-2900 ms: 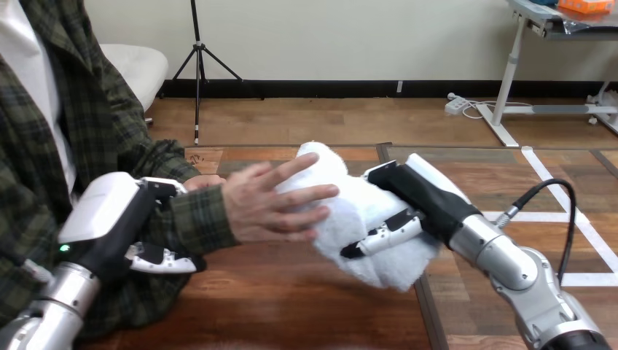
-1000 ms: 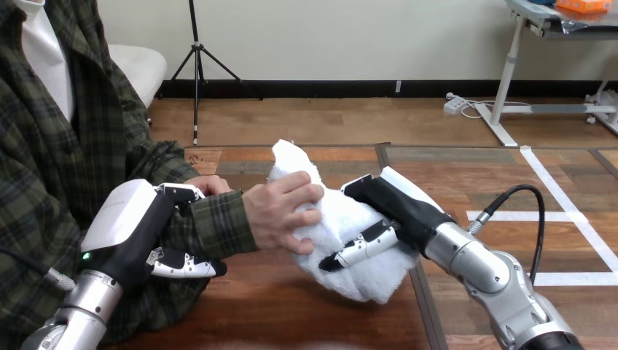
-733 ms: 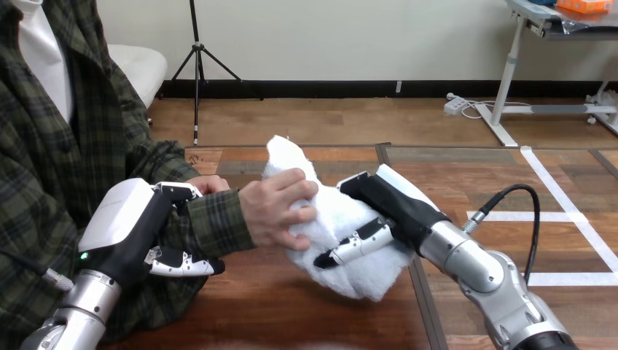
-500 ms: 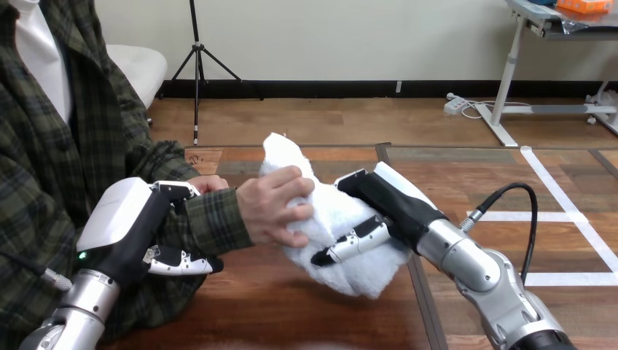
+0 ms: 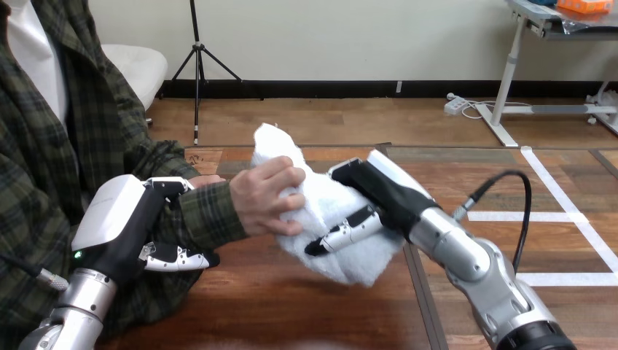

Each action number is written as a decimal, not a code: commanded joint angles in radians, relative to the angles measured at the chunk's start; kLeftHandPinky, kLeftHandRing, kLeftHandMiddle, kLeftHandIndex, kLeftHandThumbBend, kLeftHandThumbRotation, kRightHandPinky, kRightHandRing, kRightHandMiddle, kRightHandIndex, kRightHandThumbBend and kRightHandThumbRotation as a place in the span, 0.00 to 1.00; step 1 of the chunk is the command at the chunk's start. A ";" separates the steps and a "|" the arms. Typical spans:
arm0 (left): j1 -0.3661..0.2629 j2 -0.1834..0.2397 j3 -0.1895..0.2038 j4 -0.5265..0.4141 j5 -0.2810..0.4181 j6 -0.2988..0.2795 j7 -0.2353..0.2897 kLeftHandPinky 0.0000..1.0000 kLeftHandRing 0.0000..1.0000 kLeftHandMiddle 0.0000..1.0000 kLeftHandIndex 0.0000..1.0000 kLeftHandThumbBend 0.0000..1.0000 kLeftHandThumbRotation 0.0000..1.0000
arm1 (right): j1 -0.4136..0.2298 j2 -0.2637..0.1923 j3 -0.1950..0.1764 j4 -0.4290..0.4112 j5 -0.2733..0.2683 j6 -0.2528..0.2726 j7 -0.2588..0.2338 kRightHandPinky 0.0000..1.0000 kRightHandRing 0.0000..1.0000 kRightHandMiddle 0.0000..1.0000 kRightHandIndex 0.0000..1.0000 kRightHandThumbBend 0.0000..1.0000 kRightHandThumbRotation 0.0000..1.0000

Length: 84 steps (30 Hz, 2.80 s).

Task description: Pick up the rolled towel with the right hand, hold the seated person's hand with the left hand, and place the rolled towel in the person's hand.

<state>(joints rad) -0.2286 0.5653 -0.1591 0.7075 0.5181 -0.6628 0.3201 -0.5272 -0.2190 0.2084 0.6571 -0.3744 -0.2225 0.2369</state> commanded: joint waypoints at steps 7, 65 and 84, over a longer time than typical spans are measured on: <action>-0.044 -0.042 -0.036 0.019 0.036 0.000 0.019 0.56 0.63 0.69 0.73 0.99 0.36 | -0.130 -0.007 0.042 -0.174 -0.059 0.055 0.019 0.64 0.75 0.78 0.77 0.95 0.39; -0.030 0.015 0.021 -0.010 0.046 -0.079 0.090 0.96 1.00 1.00 1.00 1.00 0.69 | 0.045 -0.108 -0.059 -0.396 0.002 0.149 0.008 0.84 0.95 0.98 1.00 1.00 0.63; -0.037 0.027 0.023 0.036 0.057 -0.192 0.137 0.96 1.00 1.00 1.00 1.00 0.72 | 0.171 -0.097 -0.102 -0.498 0.047 0.116 -0.058 0.85 0.94 0.96 1.00 1.00 0.61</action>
<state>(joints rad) -0.2245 0.5740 -0.1466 0.7319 0.5748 -0.8139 0.4310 -0.3604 -0.3176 0.1376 0.2292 -0.3467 -0.0735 0.2188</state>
